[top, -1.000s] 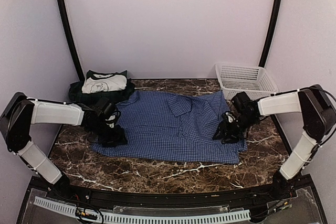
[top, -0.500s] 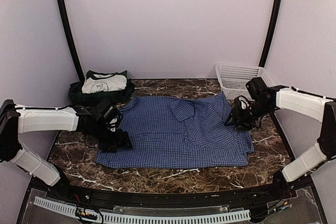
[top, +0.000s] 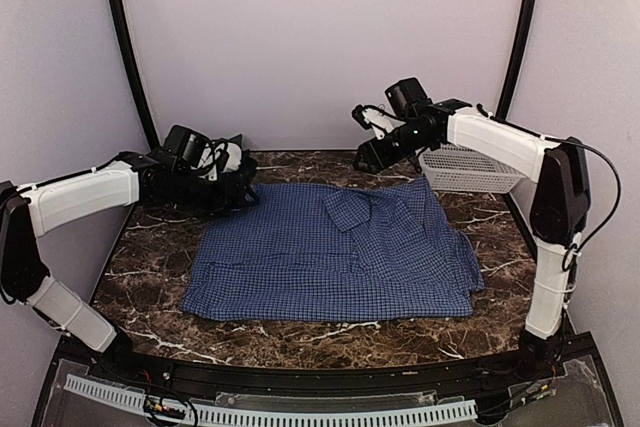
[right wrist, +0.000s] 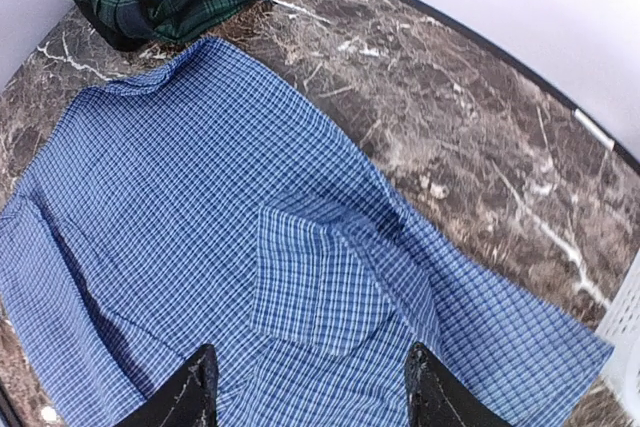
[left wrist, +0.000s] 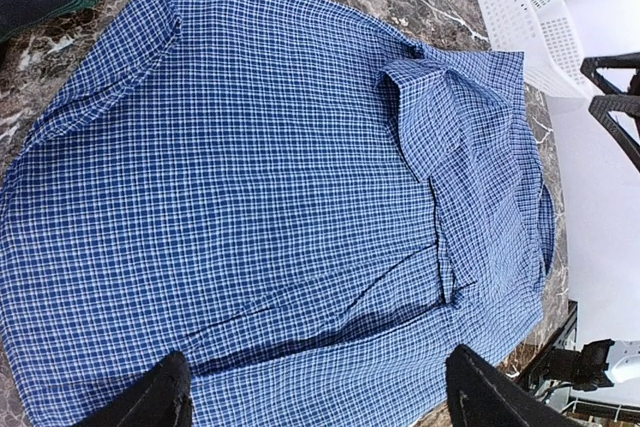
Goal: Fold and stack the mixed laundry pile
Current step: Move the 1/3-folded shirt to the center of the board, then adjust the 1/3-folded tank top at the center of the board.
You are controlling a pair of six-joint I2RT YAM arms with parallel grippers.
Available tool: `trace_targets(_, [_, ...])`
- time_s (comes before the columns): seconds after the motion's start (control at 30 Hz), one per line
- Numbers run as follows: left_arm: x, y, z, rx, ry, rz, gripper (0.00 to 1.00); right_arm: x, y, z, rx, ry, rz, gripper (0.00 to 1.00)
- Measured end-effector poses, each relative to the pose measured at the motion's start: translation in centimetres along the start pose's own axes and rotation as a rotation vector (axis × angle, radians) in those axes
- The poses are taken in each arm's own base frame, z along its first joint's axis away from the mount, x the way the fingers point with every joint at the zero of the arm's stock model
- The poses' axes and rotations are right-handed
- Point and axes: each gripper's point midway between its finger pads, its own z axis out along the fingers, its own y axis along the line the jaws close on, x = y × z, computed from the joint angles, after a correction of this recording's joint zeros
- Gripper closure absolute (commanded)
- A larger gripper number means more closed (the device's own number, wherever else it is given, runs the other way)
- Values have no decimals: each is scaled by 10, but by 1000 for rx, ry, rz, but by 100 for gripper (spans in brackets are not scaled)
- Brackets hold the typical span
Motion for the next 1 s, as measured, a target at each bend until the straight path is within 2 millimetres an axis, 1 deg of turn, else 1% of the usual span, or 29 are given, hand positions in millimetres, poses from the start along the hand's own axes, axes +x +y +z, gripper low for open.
trace_targets(0.1, [-2, 2, -1, 7, 1, 1, 12, -11, -4, 12, 11, -4, -104, 40])
trace_targets(0.27, [-5, 4, -2, 20, 1, 0, 11, -11, -9, 38, 7, 32, -244, 40])
trace_targets(0.33, [-6, 4, -2, 23, 0, 0, 11, -7, -8, 53, -3, 56, -292, 41])
trace_targets(0.43, [-7, 5, -3, 29, -1, -3, 10, 9, -4, 73, -25, 107, -340, 41])
trace_targets(0.53, [-8, 5, -3, 36, -2, -6, 7, 20, -3, 92, -24, 149, -389, 43])
trace_targets(0.6, [-9, 5, -3, 39, -3, -6, 5, 25, -2, 104, -23, 166, -414, 47])
trace_targets(0.67, [-10, 6, -3, 39, -6, -7, 5, 34, -2, 115, -13, 194, -442, 55])
trace_targets(0.73, [-10, 8, -3, 38, -7, -10, 4, 44, -3, 125, 0, 224, -460, 70])
trace_targets(0.77, [-9, 10, -3, 36, -6, -13, 4, 46, -4, 127, 5, 232, -472, 79])
trace_targets(0.8, [-8, 11, -2, 34, -5, -15, 4, 50, -6, 130, 12, 241, -472, 94])
trace_targets(0.83, [-8, 12, -2, 32, -3, -17, 4, 51, -7, 132, 19, 248, -472, 100])
trace_targets(0.9, [-7, 14, -1, 29, -2, -18, 4, 52, -8, 133, 29, 252, -475, 100])
trace_targets(1.0, [-8, 15, -1, 29, -5, -19, 2, 46, -10, 130, 50, 235, -460, 100])
